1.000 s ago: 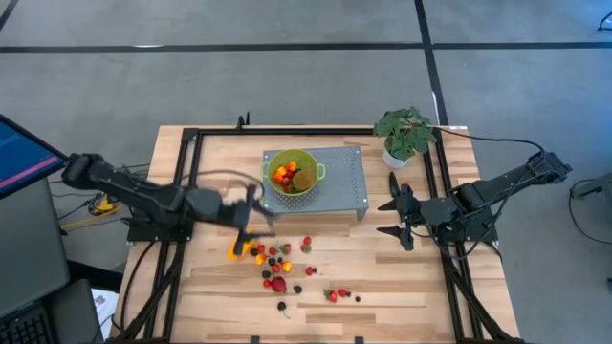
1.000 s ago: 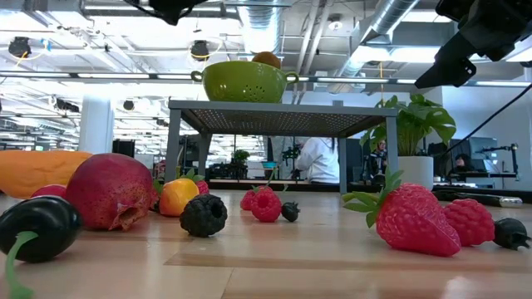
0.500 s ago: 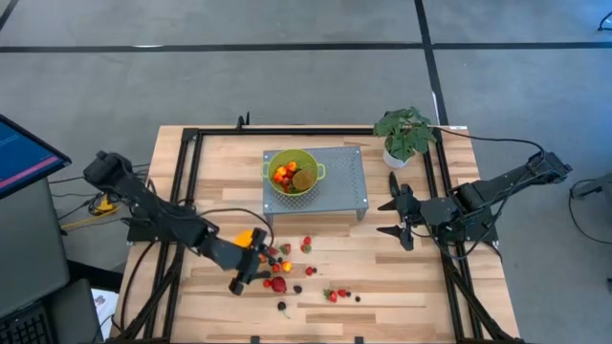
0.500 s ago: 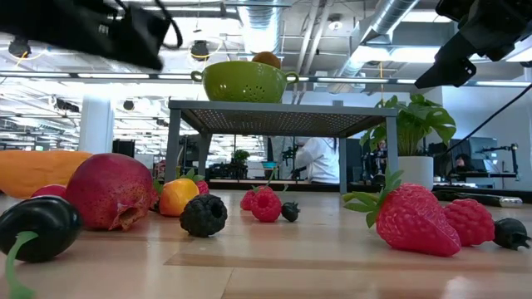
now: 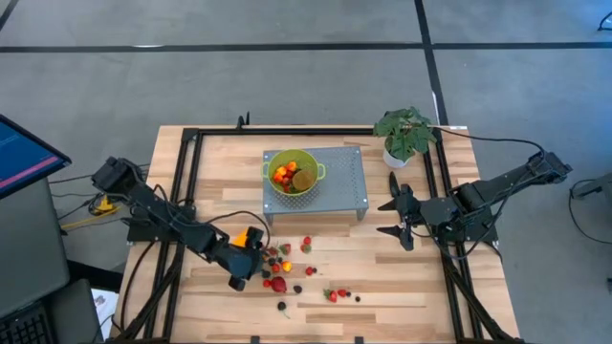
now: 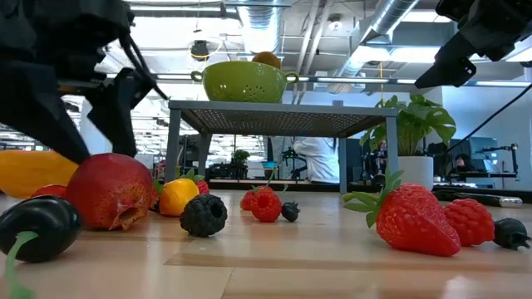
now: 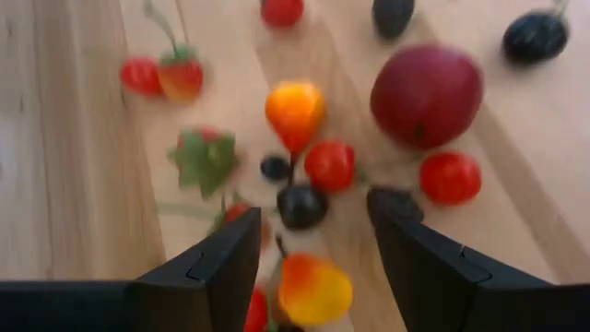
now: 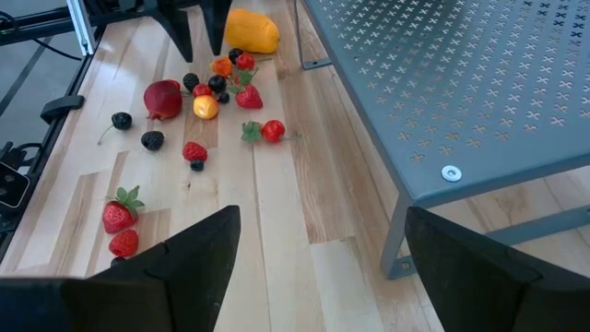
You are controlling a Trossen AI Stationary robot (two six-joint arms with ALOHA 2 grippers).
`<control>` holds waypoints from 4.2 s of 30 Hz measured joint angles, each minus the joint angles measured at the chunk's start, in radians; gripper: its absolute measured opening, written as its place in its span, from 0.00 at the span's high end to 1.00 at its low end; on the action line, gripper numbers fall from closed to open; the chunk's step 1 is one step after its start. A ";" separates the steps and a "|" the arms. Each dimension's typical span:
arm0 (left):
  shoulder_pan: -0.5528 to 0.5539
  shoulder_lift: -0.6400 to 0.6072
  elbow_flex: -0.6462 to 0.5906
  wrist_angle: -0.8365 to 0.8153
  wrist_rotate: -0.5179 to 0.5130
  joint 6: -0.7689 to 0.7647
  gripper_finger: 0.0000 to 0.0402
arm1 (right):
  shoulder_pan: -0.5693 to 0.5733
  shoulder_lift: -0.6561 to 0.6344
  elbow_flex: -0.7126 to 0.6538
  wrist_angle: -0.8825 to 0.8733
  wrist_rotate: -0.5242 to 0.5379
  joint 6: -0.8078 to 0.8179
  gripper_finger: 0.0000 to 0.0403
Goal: Pick & Place Fruit
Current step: Put the peach into the green strainer bowl on the shelf
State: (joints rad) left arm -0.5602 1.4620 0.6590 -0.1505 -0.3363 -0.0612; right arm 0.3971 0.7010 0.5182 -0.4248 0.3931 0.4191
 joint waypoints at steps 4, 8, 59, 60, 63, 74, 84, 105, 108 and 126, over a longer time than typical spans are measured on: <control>0.000 0.000 0.000 -0.028 0.000 -0.036 0.48 | 0.000 0.000 0.000 0.000 0.000 0.000 0.25; 0.000 0.000 0.000 -0.030 0.000 -0.049 0.48 | 0.000 0.000 0.000 0.000 0.000 0.000 0.25; 0.018 0.109 -0.200 0.362 -0.002 -0.130 0.61 | 0.000 0.000 0.000 0.000 0.000 0.000 0.25; 0.018 0.105 -0.200 0.365 -0.001 -0.130 0.62 | 0.000 0.000 0.000 0.000 0.000 0.000 0.25; 0.018 0.072 -0.202 0.347 0.009 -0.128 0.63 | 0.000 0.000 0.000 0.000 0.000 0.000 0.25; 0.018 -0.213 -0.204 0.353 -0.009 -0.095 0.63 | 0.000 0.000 0.000 0.000 0.000 0.000 0.25; 0.089 -0.447 -0.204 0.744 -0.154 0.272 0.63 | 0.000 0.000 0.000 0.000 0.000 0.000 0.25; 0.575 -0.271 -0.203 1.004 -0.153 0.342 0.63 | 0.000 0.000 0.000 0.000 0.000 0.000 0.25; 0.575 -0.234 -0.203 1.004 -0.153 0.342 0.63 | 0.000 0.000 0.000 0.000 0.000 0.000 0.25; 0.573 -0.213 -0.201 1.006 -0.155 0.369 0.52 | 0.000 0.000 0.000 0.000 0.000 0.000 0.25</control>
State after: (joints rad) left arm 0.0128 1.2492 0.4575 0.8550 -0.4911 0.3080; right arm 0.3971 0.7010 0.5182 -0.4248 0.3929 0.4189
